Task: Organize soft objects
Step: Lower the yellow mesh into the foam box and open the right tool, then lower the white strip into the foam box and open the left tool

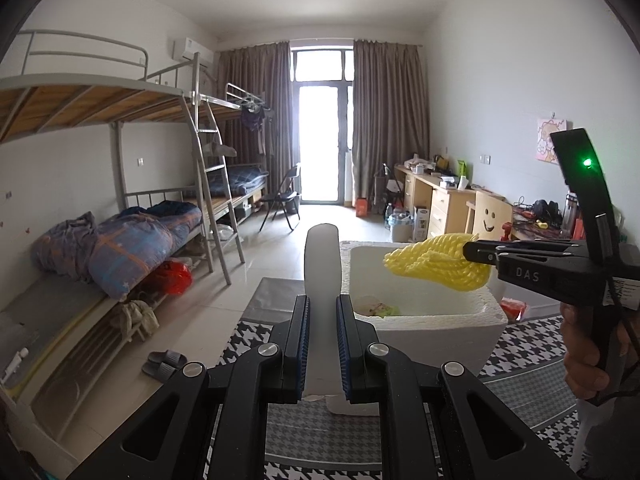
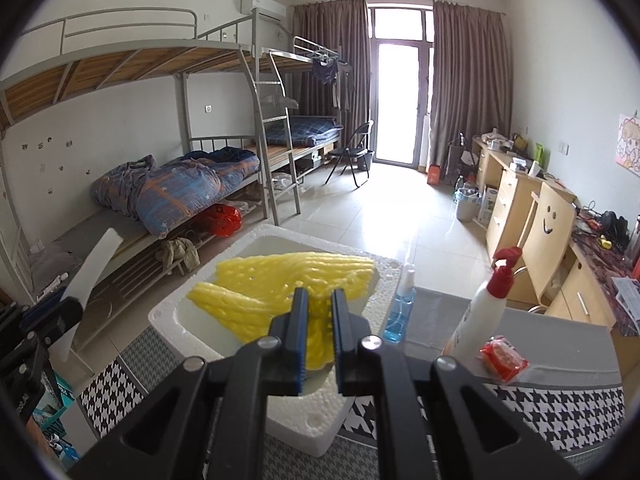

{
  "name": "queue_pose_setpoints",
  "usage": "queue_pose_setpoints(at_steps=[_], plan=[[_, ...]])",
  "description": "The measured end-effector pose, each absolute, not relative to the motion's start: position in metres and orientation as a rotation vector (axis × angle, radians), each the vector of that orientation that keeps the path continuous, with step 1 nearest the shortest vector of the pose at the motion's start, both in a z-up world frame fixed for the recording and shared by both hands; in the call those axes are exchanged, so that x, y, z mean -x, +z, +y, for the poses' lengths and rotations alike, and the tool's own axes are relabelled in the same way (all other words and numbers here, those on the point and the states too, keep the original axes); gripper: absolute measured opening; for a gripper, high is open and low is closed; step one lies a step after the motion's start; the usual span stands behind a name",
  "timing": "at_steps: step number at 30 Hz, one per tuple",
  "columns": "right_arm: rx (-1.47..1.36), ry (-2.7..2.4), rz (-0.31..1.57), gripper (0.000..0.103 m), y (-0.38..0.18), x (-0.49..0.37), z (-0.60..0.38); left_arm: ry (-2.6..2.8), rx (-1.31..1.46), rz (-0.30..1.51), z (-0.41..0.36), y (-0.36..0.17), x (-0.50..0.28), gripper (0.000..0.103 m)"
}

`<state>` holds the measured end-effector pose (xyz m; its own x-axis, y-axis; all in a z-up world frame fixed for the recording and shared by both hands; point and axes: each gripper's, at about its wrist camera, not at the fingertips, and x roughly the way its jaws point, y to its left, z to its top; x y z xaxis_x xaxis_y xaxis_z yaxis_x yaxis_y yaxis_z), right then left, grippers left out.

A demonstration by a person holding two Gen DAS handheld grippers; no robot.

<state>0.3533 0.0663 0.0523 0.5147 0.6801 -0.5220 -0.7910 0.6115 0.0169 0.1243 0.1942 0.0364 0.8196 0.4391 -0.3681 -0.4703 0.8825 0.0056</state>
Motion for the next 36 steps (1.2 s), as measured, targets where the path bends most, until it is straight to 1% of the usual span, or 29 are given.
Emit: queue_pose_setpoints(at_steps=[4, 6, 8, 10, 25, 32, 34, 36], plan=[[0.24, 0.903, 0.53, 0.014, 0.048, -0.358, 0.072, 0.489, 0.09, 0.369, 0.198, 0.036, -0.123, 0.014], [0.25, 0.922, 0.539, 0.026, 0.047, -0.358, 0.076, 0.49, 0.094, 0.369, 0.199, 0.036, -0.125, 0.014], [0.248, 0.942, 0.536, 0.056, 0.047, -0.357, 0.077, 0.489, 0.096, 0.371, 0.2, 0.036, -0.125, 0.014], [0.251, 0.946, 0.512, 0.067, 0.048, -0.353, 0.076, 0.487, 0.096, 0.372, 0.2, 0.036, -0.126, 0.014], [0.263, 0.939, 0.474, 0.069, 0.055, -0.349, 0.063, 0.432, 0.077, 0.377, 0.198, 0.042, -0.141, 0.014], [0.24, 0.907, 0.461, 0.084, 0.057, -0.352, 0.05, 0.403, 0.07, 0.387, 0.198, 0.046, -0.153, 0.014], [0.242, 0.891, 0.459, 0.087, 0.058, -0.351, 0.047, 0.396, 0.068, 0.39, 0.197, 0.047, -0.156, 0.014], [0.238, 0.884, 0.458, 0.087, 0.058, -0.351, 0.044, 0.386, 0.064, 0.393, 0.196, 0.048, -0.16, 0.014]])
